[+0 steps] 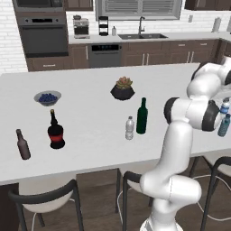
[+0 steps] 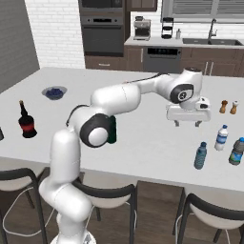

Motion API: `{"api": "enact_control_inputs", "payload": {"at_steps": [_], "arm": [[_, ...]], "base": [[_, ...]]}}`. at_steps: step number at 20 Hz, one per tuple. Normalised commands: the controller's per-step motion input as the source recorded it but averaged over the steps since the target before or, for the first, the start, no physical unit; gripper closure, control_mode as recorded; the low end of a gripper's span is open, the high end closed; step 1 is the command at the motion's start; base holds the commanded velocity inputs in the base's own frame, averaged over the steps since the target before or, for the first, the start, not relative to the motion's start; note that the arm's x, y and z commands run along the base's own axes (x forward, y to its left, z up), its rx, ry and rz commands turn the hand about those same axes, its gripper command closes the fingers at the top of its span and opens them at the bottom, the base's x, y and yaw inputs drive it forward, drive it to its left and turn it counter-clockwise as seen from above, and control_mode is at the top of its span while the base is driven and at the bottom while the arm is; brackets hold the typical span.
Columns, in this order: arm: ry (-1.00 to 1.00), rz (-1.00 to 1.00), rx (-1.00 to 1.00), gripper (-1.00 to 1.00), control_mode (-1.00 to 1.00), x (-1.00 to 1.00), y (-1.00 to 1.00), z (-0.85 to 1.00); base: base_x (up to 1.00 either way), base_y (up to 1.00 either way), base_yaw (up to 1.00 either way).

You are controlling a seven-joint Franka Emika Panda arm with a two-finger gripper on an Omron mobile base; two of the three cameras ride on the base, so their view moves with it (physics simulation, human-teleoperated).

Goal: Move the plastic bottles in the middle to the plastics group, and the glass bottles in the middle to the glass group.

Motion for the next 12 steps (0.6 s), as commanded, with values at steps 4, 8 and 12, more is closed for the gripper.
{"api": "enact_control_inputs", "payload": {"at_steps": [4, 8, 12], "arm": [[0.0, -0.01, 0.0, -1.0, -1.0, -0.26, 0.82, 0.11], [0.01, -0.04, 0.0, -1.0, -1.0, -0.36, 0.9, 0.0], [0.0, -0.06, 0.0, -1.0, -1.0, -0.33, 0.97, 0.0]], "base": [[0.0, 0.0, 0.0], [0.0, 0.0, 0.0], [0.0, 0.0, 0.0]]}}
